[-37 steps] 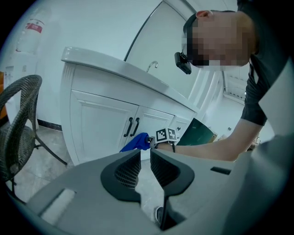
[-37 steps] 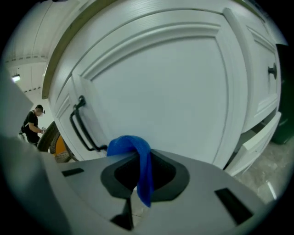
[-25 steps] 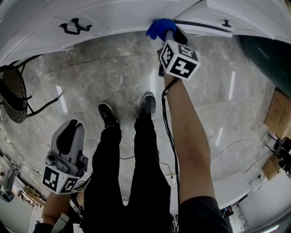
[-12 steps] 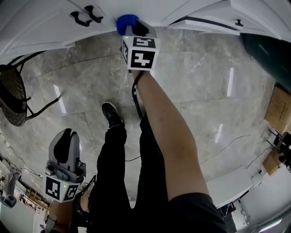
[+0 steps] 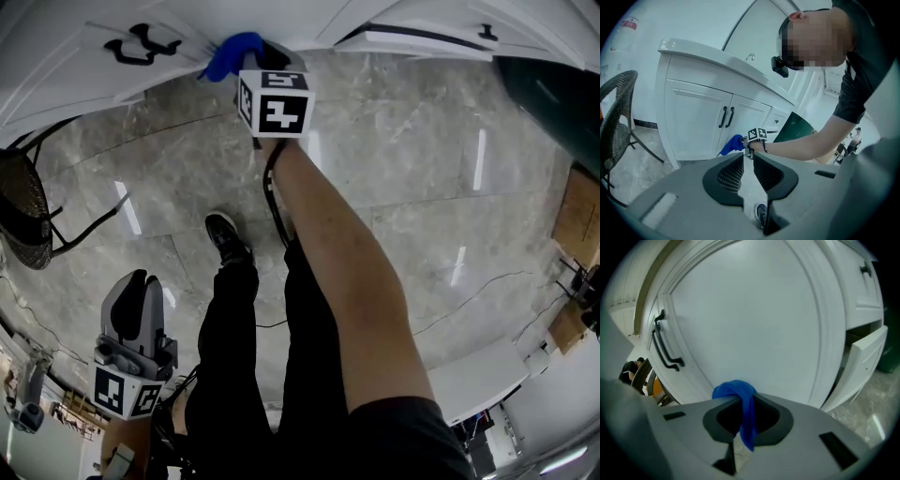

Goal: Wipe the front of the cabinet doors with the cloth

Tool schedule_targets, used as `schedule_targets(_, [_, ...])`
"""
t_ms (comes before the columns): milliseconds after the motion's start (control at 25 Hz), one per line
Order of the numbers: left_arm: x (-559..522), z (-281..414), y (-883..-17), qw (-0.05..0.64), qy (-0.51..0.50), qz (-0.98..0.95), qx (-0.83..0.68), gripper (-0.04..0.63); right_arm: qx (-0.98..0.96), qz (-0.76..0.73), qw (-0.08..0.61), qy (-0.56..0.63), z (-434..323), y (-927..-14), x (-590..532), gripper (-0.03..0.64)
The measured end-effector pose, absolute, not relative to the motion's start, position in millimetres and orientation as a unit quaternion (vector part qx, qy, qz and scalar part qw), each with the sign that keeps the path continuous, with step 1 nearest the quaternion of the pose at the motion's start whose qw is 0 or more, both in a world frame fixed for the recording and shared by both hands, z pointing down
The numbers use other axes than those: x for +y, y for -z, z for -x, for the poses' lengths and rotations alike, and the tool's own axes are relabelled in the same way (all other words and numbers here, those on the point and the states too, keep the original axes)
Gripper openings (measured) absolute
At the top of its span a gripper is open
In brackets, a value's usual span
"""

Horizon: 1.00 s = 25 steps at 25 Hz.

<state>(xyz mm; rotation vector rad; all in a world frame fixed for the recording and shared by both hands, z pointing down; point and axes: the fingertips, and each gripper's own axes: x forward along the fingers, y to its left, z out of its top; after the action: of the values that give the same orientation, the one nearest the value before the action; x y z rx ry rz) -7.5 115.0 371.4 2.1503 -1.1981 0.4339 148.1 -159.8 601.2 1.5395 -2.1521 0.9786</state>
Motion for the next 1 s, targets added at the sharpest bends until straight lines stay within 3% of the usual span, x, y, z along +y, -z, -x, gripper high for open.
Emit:
schedule_targets(240, [107,-50,-371,0.327,-0.153,-0.830,-0.425,0.067,-0.703,-0.595,0.172,-0.350,-265,-617,-165,0.036])
schedule_targets(440, [104,-65,-373,0.330,-0.154,-0.835,-0.413,0.067,-0.696,-0.597,0.173,-0.360,-287,-630,-161,0.036])
schedule_targets(680, [103,-35,-375,0.327,-0.155,-0.829,-0.425,0.067,-0.692,-0.600,0.163,-0.367,-260,-642,-163,0.036])
schedule_targets(1000, [110,29,-378,0.328,-0.156,-0.816,-0.449,0.067,-0.736,-0.541,0.165,-0.373,-128,-643,-158,0.037])
